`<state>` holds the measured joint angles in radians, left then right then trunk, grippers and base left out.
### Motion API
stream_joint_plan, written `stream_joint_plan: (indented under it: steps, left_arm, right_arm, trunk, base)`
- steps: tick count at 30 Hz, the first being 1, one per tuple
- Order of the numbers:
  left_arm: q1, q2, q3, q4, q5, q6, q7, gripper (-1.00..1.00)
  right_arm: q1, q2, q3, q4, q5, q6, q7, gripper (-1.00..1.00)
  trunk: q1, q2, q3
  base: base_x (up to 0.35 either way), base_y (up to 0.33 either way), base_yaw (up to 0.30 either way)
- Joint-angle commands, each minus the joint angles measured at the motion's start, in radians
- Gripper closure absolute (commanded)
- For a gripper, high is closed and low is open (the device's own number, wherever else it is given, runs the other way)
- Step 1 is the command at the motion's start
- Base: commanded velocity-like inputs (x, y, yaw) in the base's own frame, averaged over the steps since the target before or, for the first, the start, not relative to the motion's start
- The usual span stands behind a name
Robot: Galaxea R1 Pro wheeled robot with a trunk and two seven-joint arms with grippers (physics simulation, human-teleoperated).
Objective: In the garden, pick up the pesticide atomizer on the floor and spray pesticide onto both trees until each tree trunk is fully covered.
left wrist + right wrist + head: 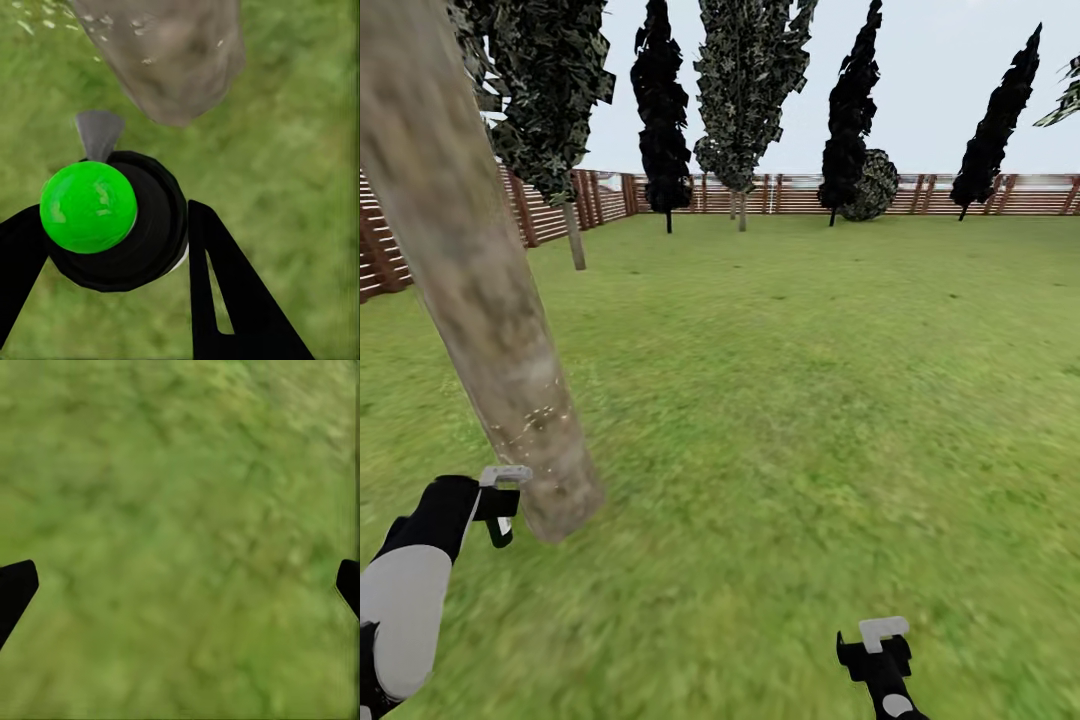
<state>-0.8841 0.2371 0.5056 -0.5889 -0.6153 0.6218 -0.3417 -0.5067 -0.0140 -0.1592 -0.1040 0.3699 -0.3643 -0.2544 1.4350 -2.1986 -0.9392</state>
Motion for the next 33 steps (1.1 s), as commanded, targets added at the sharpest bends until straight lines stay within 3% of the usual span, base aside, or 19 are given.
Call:
stream_joint_plan:
  steps: [1,7,12,22,33]
  left_arm:
    - [-0.001,-0.001,0.005,-0.002,-0.011,0.002,-0.009,1.0]
    - [0.017,-0.002,0.005,-0.002,-0.006,0.001,0.038,1.0]
    - [0.019,-0.002,0.008,-0.001,0.0,0.001,0.039,1.0]
    - [0.019,-0.002,0.01,0.027,-0.002,0.001,0.042,1.0]
    - [0.019,-0.002,0.011,0.029,-0.003,0.001,0.043,1.0]
  right_arm:
    - [-0.001,0.0,-0.008,0.002,0.01,-0.004,-0.003,-1.0]
    - [-0.001,0.0,-0.008,0.001,0.009,-0.004,-0.002,-1.0]
    - [0.0,0.001,-0.008,0.001,0.009,-0.004,-0.002,-1.0]
    - [-0.001,0.001,-0.008,0.001,0.009,-0.003,-0.002,-1.0]
    - [-0.001,0.001,-0.008,0.001,0.009,-0.003,-0.002,-1.0]
  trunk:
    - [0.0,0.0,-0.001]
    - [0.0,0.0,-0.001]
    - [0.0,0.0,-0.001]
    - [0.0,0.0,-0.001]
    - [0.0,0.0,-0.001]
  base:
    - [0.172,-0.23,0.0]
    - [0.166,-0.232,0.0]
    - [0.138,-0.245,0.049]
    - [0.048,-0.271,0.255]
    - [0.09,-0.273,0.013]
